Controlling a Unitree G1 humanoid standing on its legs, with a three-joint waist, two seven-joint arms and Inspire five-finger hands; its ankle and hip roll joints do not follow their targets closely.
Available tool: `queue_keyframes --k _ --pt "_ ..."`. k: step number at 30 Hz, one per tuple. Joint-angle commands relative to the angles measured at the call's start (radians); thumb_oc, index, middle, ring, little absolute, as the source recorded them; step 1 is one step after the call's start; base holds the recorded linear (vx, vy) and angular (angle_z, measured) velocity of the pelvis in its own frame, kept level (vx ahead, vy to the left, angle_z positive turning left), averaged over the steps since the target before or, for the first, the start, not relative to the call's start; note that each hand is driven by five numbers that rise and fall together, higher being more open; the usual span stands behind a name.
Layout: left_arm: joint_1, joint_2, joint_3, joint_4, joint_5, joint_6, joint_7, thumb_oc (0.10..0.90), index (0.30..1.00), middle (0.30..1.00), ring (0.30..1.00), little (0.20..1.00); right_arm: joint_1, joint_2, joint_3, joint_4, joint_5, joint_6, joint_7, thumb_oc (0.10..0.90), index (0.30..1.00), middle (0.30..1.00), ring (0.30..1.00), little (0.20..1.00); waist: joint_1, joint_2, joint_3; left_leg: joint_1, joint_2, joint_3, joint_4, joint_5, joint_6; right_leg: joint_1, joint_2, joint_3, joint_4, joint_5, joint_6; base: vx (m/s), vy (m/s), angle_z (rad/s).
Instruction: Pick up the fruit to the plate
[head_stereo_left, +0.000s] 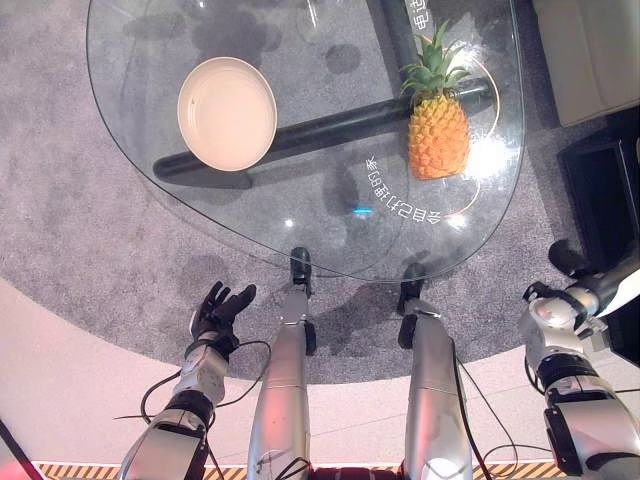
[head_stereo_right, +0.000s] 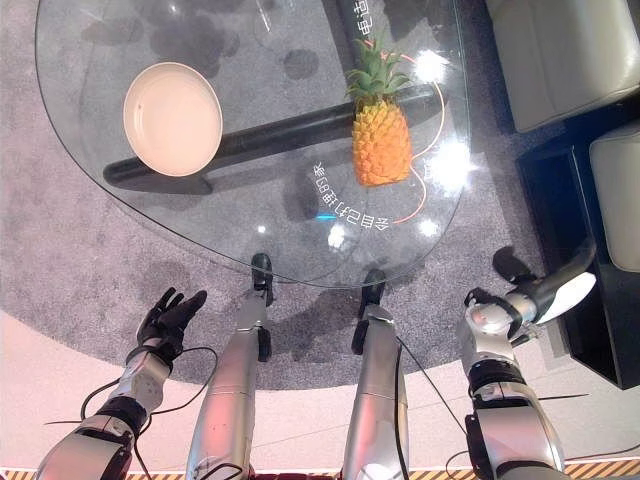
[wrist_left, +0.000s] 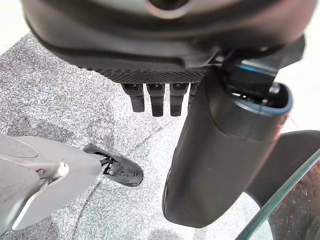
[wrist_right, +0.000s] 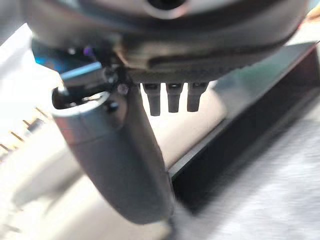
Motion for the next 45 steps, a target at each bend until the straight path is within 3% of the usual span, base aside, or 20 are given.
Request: queue_keyframes --k 1,6,9,15,19,30,45 --pt "0.081 0.048 0.017 0.015 0.003 -0.032 0.016 0.800 0.900 0.900 0.900 0.900 0.006 -0.090 -0.030 -0.155 -0.128 -0.083 -0.140 0.800 0.900 0.900 0.900 0.900 0.000 -0.026 -0.010 -0.024 -0.048 0.003 0.139 -0.141 0.028 0.014 0.049 -0.027 -0.145 0.119 0.016 -0.01 0.065 -0.01" --pt "0.087 0.039 0.026 0.016 -0.002 -0.032 0.010 0.800 0.900 0.900 0.900 0.900 0.005 -0.085 -0.016 -0.340 -0.260 -0.070 -0.168 0.800 0.900 0.900 0.900 0.900 -0.007 -0.028 -0.010 -0.016 -0.050 0.007 0.125 -0.135 0.028 0.021 0.049 -0.027 -0.157 0.119 0.016 -0.01 0.042 0.00" --pt "0.094 0.031 0.038 0.017 -0.002 -0.034 0.004 0.800 0.900 0.900 0.900 0.900 0.016 -0.070 0.001 -0.470 -0.304 -0.052 -0.124 0.800 0.900 0.900 0.900 0.900 -0.013 -0.030 -0.010 -0.009 -0.051 0.008 0.116 -0.130 0.029 0.028 0.050 -0.024 -0.164 0.118 0.016 -0.01 0.049 0.00" --pt "0.110 0.011 0.060 0.003 0.017 -0.032 0.002 0.800 0.900 0.900 0.900 0.900 0.037 -0.026 0.064 -0.687 -0.367 -0.004 0.037 0.800 0.900 0.900 0.900 0.900 -0.020 -0.027 -0.010 0.020 -0.052 0.021 0.090 -0.118 0.029 0.055 0.045 -0.026 -0.182 0.114 0.015 0.00 0.042 -0.02" --pt "0.127 -0.001 0.065 0.001 0.021 -0.035 0.000 0.800 0.900 0.900 0.900 0.900 0.047 -0.012 0.099 -0.765 -0.340 0.026 0.145 0.800 0.900 0.900 0.900 0.900 -0.022 -0.023 -0.010 0.039 -0.055 0.029 0.078 -0.114 0.026 0.075 0.043 -0.028 -0.189 0.107 0.011 0.02 0.044 -0.01" --pt "0.127 -0.029 0.044 0.021 0.022 -0.040 -0.019 0.800 0.900 0.900 0.900 0.900 0.023 0.025 0.213 -0.774 -0.252 0.130 0.317 0.800 0.900 0.900 0.900 0.900 -0.013 -0.005 -0.010 0.068 -0.065 0.050 0.062 -0.107 0.024 0.105 0.034 -0.039 -0.202 0.101 -0.002 0.02 0.027 -0.05" --pt "0.137 -0.047 0.010 0.017 0.020 -0.038 -0.011 0.800 0.900 0.900 0.900 0.900 -0.010 0.040 0.301 -0.767 -0.228 0.254 0.280 0.800 0.900 0.900 0.900 0.900 0.001 0.014 -0.010 0.089 -0.070 0.062 0.038 -0.092 0.026 0.115 0.030 -0.043 -0.208 0.106 -0.006 0.00 0.002 0.00"
